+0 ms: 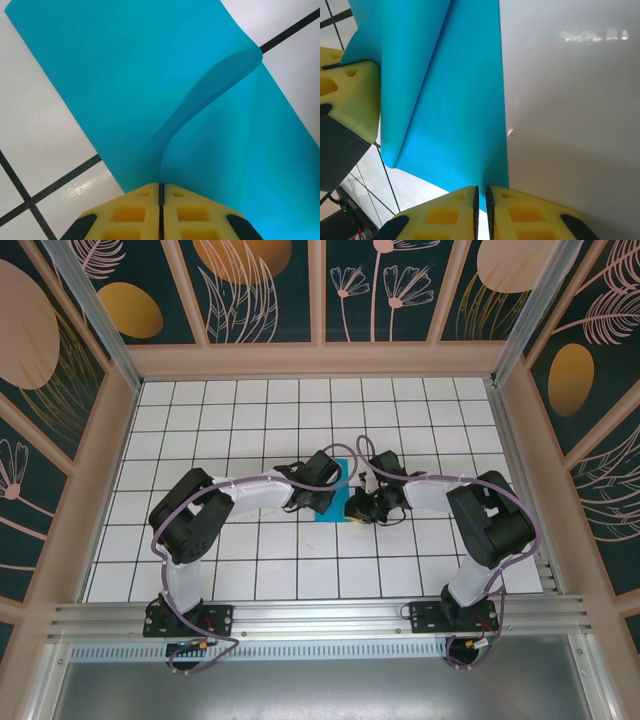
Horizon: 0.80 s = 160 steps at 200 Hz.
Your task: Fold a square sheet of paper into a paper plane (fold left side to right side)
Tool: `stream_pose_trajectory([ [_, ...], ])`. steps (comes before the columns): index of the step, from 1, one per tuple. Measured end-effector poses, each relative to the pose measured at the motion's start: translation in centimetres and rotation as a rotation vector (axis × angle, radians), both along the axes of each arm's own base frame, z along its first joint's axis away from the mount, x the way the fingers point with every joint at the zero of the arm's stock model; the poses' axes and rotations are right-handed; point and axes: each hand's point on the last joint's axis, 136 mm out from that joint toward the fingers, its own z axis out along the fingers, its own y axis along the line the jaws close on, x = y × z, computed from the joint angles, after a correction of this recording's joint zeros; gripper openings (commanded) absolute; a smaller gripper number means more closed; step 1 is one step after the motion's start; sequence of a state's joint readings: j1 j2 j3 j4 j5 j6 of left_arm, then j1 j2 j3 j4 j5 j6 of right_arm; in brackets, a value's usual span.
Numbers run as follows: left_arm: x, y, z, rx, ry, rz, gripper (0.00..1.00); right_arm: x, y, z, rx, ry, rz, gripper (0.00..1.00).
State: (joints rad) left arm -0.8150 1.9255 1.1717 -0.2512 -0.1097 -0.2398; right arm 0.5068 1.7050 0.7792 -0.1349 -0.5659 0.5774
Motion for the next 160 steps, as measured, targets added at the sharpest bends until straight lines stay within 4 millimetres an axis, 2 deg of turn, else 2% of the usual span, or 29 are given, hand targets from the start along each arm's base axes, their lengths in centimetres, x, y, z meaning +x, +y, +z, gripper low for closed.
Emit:
stream_pose_trajectory([
  [41, -0.1, 0.0, -0.4, -0.005, 0.001, -0.002, 0.09, 0.4, -0.2, 0.7, 0.010, -0.021, -0.011, 0.23],
  [89, -0.1, 0.0, -0.5, -0.008, -0.002, -0.002, 0.09, 2.6, -1.7, 4.0, 0.103, -0.108, -0.113, 0.20],
  [123, -0.1, -0.1, -0.5, -0.010, -0.003, -0.002, 0.08, 3.9, -0.5, 5.0, 0.186, -0.120, -0.148, 0.16],
  [160, 0.0, -0.1, -0.5, -0.012, -0.004, -0.002, 0.08, 5.2, 0.6, 4.3, 0.209, -0.102, -0.175, 0.16],
])
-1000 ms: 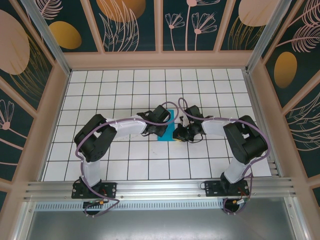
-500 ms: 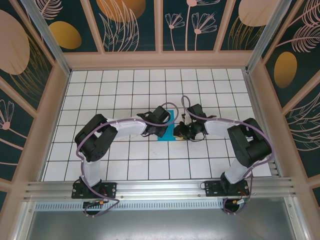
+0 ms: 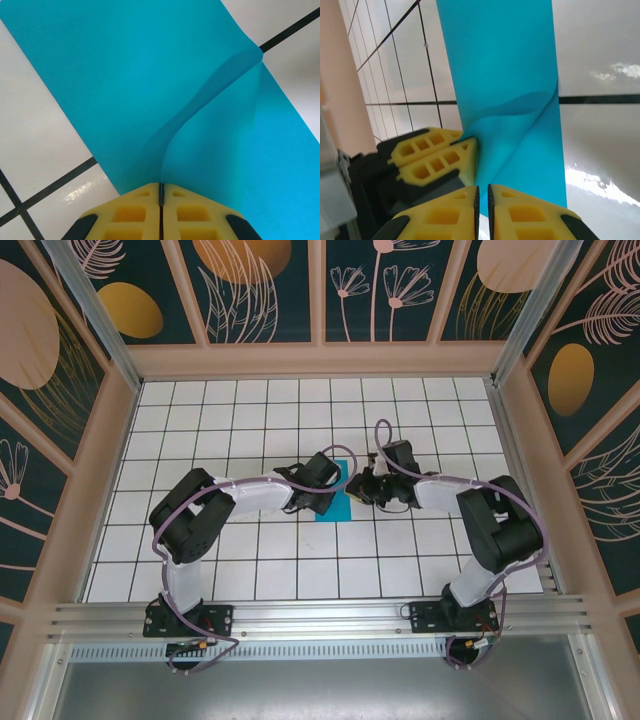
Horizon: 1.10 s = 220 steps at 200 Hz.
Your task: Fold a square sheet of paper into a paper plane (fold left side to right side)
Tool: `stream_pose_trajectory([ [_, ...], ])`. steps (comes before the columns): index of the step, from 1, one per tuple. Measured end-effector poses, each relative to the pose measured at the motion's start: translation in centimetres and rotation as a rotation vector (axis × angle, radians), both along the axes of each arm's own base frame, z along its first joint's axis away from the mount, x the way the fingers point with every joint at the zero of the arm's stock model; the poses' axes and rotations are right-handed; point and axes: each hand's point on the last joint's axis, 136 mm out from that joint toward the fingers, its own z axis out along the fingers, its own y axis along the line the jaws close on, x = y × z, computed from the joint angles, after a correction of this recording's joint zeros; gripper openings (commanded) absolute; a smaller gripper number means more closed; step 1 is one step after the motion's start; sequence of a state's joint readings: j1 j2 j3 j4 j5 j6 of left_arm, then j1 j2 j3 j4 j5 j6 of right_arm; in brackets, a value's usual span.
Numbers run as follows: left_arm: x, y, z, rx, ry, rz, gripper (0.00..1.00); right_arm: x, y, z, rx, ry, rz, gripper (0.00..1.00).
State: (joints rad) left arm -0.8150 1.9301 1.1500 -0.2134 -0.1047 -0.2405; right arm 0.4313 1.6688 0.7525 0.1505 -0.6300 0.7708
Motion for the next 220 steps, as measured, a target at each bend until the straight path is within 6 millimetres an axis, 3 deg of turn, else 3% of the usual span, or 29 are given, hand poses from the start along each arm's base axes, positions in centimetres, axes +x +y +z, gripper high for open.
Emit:
stream_pose_trajectory([
  [52, 0.0, -0.1, 0.0, -0.003, 0.002, -0.002, 0.08, 1.2, 2.2, -0.3, 0.021, 0.011, 0.010, 0.16],
  [100, -0.1, -0.1, 0.0, -0.009, 0.008, -0.005, 0.08, 1.4, 3.0, -1.5, 0.010, 0.038, 0.022, 0.16],
  [220, -0.1, -0.2, 0.0, -0.010, 0.009, -0.005, 0.08, 0.6, 2.0, -3.7, -0.087, 0.063, 0.025, 0.16],
])
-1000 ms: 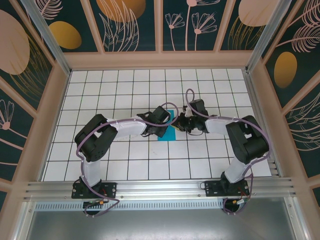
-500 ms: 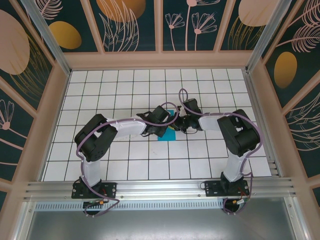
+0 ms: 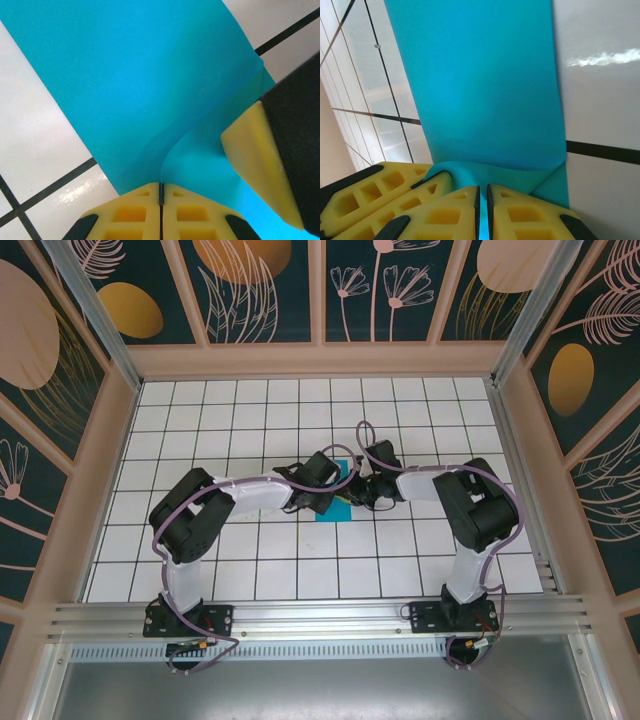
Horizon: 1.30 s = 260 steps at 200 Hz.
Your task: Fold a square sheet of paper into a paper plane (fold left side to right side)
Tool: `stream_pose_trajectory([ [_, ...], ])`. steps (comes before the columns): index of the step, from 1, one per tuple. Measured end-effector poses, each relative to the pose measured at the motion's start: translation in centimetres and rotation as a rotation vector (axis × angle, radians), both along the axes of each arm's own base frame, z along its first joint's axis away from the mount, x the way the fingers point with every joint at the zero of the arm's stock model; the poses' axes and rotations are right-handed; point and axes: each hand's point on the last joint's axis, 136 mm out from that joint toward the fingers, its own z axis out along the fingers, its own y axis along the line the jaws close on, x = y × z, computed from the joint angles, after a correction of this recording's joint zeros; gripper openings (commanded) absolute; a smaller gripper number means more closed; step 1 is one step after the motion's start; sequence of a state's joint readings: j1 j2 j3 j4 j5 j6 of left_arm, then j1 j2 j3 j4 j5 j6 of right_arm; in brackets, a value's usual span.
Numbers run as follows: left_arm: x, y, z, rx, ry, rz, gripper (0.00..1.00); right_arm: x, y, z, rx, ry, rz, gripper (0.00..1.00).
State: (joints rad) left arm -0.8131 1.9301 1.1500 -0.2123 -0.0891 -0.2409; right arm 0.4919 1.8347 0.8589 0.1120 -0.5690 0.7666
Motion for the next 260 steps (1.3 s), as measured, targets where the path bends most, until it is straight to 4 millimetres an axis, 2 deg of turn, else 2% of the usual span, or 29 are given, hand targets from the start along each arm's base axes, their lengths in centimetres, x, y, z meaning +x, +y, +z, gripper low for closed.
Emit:
stream_pose_trajectory([
  [48, 0.0, 0.0, 0.0, -0.001, 0.000, -0.001, 0.11, 0.0, -0.1, -0.4, -0.016, 0.003, 0.011, 0.16],
  [92, 0.1, 0.0, 0.6, -0.015, -0.001, 0.017, 0.29, 0.0, -0.1, -0.5, -0.024, 0.004, 0.021, 0.15],
  [104, 0.1, 0.0, 1.4, -0.026, -0.009, 0.018, 0.36, 0.0, -0.1, -0.5, -0.026, 0.005, 0.023, 0.15],
  [130, 0.2, -0.1, 4.5, -0.073, -0.049, 0.023, 0.40, 0.0, -0.1, -0.5, -0.026, 0.005, 0.023, 0.16],
  [165, -0.1, -0.7, 9.1, -0.180, -0.094, 0.018, 0.36, 0.0, -0.1, -0.5, -0.026, 0.005, 0.023, 0.15],
  [184, -1.2, -1.4, 10.3, -0.263, -0.066, -0.007, 0.33, 0.0, -0.1, -0.5, -0.026, 0.005, 0.023, 0.15],
  [201, -2.5, -2.2, 9.9, -0.323, -0.011, -0.038, 0.31, 0.0, -0.1, -0.5, -0.026, 0.005, 0.023, 0.16],
  [223, -4.2, -2.8, 8.4, -0.371, 0.085, -0.058, 0.30, 0.0, -0.1, -0.5, -0.026, 0.005, 0.023, 0.15],
  [260, -5.2, -3.4, 5.6, -0.378, 0.182, -0.064, 0.29, 0.0, -0.1, -0.5, -0.026, 0.005, 0.023, 0.15],
])
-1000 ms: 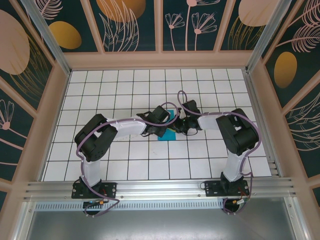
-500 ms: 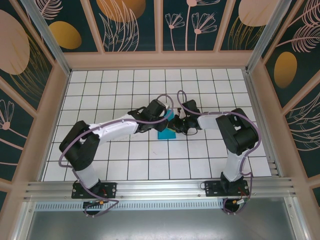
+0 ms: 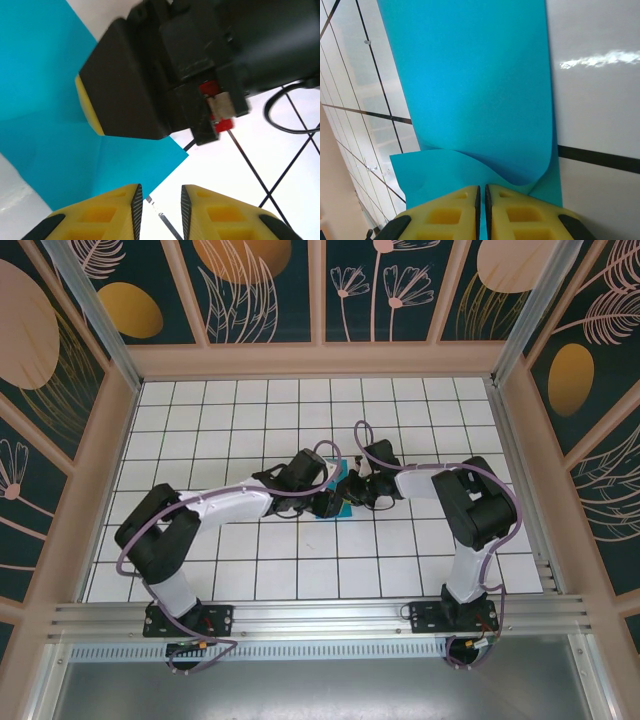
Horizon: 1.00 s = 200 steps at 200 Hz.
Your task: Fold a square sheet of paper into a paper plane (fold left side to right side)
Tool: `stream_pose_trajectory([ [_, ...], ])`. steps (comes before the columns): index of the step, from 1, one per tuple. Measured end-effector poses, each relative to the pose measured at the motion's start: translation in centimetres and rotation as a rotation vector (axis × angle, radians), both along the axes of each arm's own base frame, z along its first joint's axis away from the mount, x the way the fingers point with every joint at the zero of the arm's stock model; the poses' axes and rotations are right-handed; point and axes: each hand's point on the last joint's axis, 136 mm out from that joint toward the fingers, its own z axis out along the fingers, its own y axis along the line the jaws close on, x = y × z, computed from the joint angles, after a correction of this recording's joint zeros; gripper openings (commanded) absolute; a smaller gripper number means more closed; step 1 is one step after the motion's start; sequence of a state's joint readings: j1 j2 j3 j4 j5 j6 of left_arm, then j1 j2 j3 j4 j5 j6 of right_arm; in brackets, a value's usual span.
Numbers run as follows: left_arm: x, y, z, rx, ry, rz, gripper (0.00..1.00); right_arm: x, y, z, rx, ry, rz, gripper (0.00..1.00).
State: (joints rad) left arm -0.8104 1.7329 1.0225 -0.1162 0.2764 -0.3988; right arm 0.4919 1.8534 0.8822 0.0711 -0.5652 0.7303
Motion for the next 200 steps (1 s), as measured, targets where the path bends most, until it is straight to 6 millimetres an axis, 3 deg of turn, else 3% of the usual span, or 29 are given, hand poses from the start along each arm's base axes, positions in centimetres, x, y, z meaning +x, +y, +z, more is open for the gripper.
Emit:
stream_pose_trajectory([
  [42, -0.3, 0.3, -2.8, 0.042, 0.055, 0.010, 0.28, 0.0, 0.0, 0.0, 0.000, 0.000, 0.000, 0.15],
  [200, -1.3, 1.7, -5.0, 0.064, 0.088, 0.048, 0.28, 0.0, 0.0, 0.0, -0.004, -0.008, 0.012, 0.15],
])
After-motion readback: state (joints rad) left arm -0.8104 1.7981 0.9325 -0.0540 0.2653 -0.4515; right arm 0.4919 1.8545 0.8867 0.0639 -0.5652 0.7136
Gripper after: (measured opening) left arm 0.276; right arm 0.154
